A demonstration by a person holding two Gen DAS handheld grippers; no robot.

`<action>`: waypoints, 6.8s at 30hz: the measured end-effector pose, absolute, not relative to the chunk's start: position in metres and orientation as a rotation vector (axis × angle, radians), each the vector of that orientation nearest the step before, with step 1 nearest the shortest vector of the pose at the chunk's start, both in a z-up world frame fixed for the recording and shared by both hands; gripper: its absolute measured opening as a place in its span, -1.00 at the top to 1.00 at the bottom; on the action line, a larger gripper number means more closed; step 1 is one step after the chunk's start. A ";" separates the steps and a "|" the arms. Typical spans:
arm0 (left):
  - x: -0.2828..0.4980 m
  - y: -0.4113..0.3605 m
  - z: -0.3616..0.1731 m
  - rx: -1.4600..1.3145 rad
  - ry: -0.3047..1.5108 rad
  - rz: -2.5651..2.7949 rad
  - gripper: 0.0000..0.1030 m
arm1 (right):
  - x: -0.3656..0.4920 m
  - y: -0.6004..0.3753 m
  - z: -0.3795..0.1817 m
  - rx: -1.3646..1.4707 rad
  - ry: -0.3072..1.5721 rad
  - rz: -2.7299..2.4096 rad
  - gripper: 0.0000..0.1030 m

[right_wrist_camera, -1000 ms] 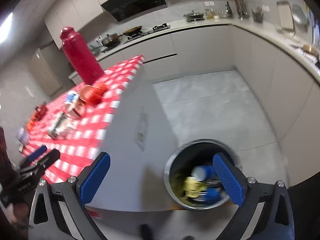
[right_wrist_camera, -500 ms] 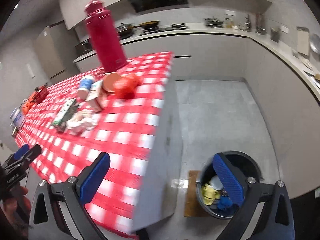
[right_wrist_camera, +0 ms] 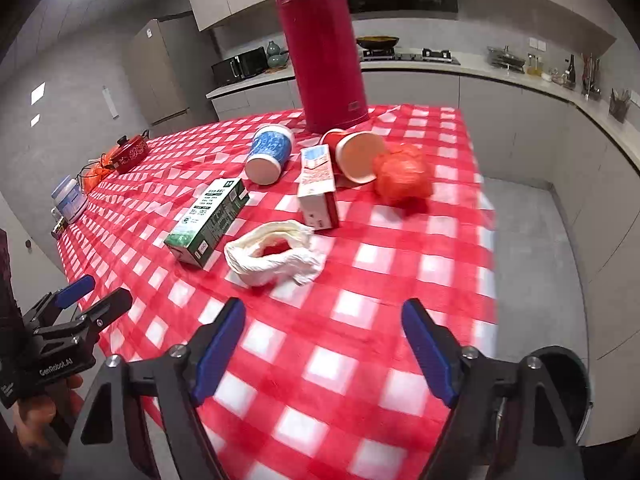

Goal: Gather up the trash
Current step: 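Move both tools back over the table toward the carton and white bag, then grasp the green milk carton with the left tool while the right tool grasps the white bag, then carry the green carton and white bag over the black bin, then open both tools to drop the carton and bag into the bin, then move both tools back over the table toward the red bag and white carton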

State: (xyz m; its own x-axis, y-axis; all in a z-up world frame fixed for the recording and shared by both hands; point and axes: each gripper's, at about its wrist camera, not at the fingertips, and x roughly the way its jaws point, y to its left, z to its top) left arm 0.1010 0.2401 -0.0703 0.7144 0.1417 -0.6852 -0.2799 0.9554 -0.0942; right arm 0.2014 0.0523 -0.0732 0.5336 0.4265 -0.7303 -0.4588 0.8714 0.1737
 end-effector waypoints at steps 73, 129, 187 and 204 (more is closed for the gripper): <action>0.151 0.140 -0.044 -0.107 0.683 -0.072 -0.09 | 0.217 -0.060 -0.048 0.122 0.795 0.360 0.77; 0.154 -0.157 -0.137 0.011 0.953 -0.398 -0.09 | 0.160 -0.368 -0.152 0.183 0.952 0.049 0.77; 0.161 -0.172 -0.135 0.033 1.015 -0.227 -0.94 | 0.172 -0.389 -0.175 0.046 0.999 -0.054 -1.00; 0.132 -0.126 -0.077 -0.036 0.862 -0.137 -0.94 | 0.152 -0.362 -0.096 0.017 0.833 -0.024 -1.00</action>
State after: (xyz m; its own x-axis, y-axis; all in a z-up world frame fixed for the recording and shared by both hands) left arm 0.1322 -0.1263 -0.0770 0.6430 -0.1347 -0.7539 0.1057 0.9906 -0.0868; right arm 0.1516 -0.3624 -0.0960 0.6723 -0.0142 -0.7402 0.0278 0.9996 0.0060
